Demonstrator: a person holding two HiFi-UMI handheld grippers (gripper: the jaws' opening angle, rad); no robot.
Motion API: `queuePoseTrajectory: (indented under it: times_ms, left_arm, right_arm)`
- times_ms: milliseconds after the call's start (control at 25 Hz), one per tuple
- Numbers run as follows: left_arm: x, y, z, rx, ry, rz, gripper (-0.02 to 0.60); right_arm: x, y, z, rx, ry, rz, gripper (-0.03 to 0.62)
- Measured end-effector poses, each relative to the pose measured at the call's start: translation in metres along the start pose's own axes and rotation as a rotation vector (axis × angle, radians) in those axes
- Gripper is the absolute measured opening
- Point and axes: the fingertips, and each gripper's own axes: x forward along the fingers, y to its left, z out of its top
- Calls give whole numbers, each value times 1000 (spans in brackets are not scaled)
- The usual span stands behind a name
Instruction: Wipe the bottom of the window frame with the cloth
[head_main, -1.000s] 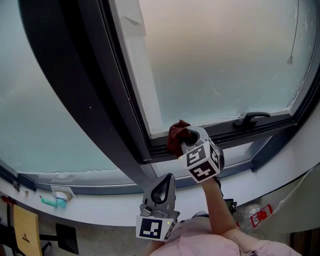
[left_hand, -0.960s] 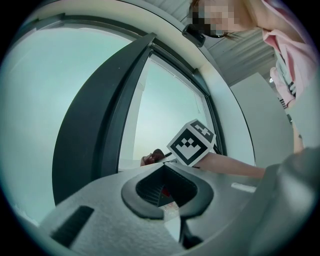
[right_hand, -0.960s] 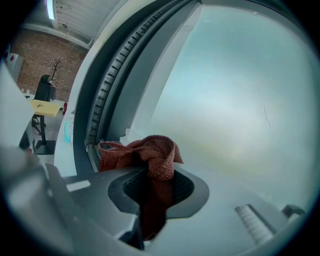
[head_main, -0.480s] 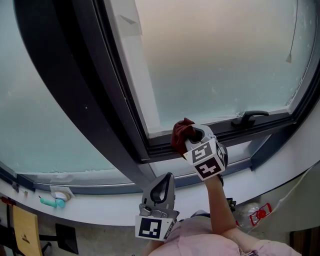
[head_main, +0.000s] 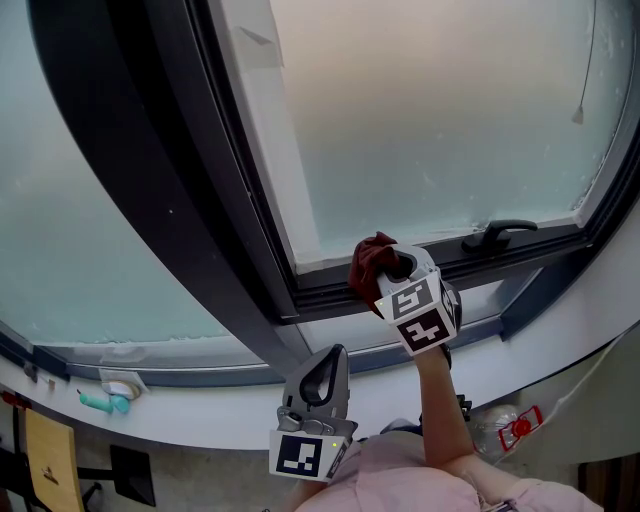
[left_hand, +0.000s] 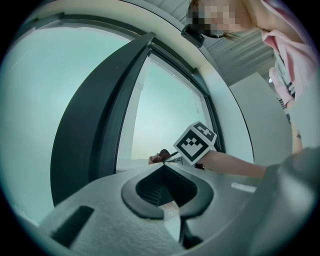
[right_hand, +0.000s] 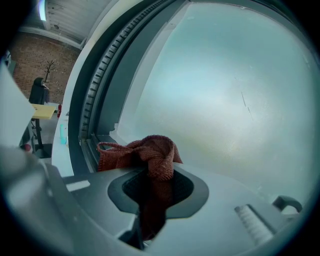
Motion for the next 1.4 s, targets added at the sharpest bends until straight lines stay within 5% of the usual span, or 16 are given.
queuePoseTrajectory:
  times_ms: [1400]
  left_arm:
    - [12,-9,-1,-11,1,-21,-3]
  right_arm:
    - [-12,-38,-21,68,10,-61,64]
